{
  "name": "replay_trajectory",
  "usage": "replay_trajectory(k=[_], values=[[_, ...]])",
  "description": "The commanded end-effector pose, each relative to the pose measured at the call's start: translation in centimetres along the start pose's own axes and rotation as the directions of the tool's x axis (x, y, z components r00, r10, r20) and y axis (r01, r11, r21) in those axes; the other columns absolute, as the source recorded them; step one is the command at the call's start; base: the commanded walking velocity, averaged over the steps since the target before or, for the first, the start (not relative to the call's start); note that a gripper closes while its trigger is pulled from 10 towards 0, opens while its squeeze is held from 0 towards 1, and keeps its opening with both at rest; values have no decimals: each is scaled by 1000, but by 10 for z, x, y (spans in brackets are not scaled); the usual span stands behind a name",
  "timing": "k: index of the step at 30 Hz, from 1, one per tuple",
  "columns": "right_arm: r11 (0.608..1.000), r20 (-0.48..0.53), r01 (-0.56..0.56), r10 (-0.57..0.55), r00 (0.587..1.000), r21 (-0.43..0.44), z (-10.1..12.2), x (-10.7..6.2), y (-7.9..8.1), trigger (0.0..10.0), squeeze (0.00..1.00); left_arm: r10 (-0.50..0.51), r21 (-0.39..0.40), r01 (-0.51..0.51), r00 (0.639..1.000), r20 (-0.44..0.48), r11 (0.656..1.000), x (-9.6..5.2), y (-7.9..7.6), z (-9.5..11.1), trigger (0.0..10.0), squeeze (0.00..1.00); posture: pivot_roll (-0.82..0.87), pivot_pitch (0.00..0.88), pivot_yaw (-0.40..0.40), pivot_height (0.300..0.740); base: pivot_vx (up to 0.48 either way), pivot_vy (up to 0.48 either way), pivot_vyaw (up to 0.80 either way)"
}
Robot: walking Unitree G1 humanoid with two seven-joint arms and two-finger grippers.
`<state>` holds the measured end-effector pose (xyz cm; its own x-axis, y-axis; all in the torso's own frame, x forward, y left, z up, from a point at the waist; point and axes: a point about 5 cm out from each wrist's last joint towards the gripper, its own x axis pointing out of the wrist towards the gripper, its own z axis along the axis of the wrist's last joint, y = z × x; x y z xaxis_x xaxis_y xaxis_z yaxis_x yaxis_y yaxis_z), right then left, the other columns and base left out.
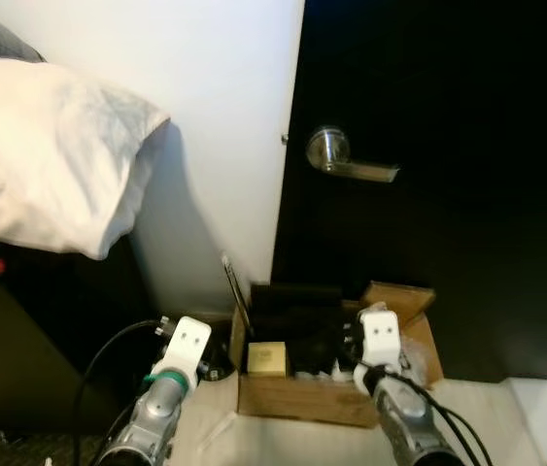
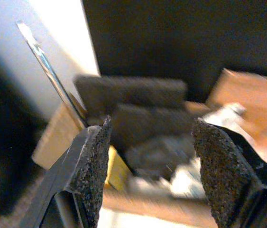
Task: Clean up the room
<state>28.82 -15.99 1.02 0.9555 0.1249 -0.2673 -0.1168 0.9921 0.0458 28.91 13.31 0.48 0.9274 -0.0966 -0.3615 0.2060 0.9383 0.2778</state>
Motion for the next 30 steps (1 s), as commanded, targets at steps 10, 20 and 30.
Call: replay_trajectory(k=[10, 20, 30], values=[[1000, -14, -13, 13, 1000, 6, -4, -1, 5, 10000, 0, 10, 15, -10, 999, -40, 1000, -4, 5, -11, 10000, 0, 48, 0, -12, 740, -420, 0, 0], [999, 6, -38, 38, 999, -3, -1, 0, 8, 10000, 0, 10, 19, -9, 999, -39, 1000, -4, 6, -11, 10000, 0, 48, 0, -12, 740, -313, 0, 361], [997, 37, -68, 69, 997, -27, 5, 2, 15, 10000, 0, -1, 12, 2, 999, -32, 1000, -3, 4, -8, 10000, 0, 52, 2, -12, 740, 0, 0, 781]])
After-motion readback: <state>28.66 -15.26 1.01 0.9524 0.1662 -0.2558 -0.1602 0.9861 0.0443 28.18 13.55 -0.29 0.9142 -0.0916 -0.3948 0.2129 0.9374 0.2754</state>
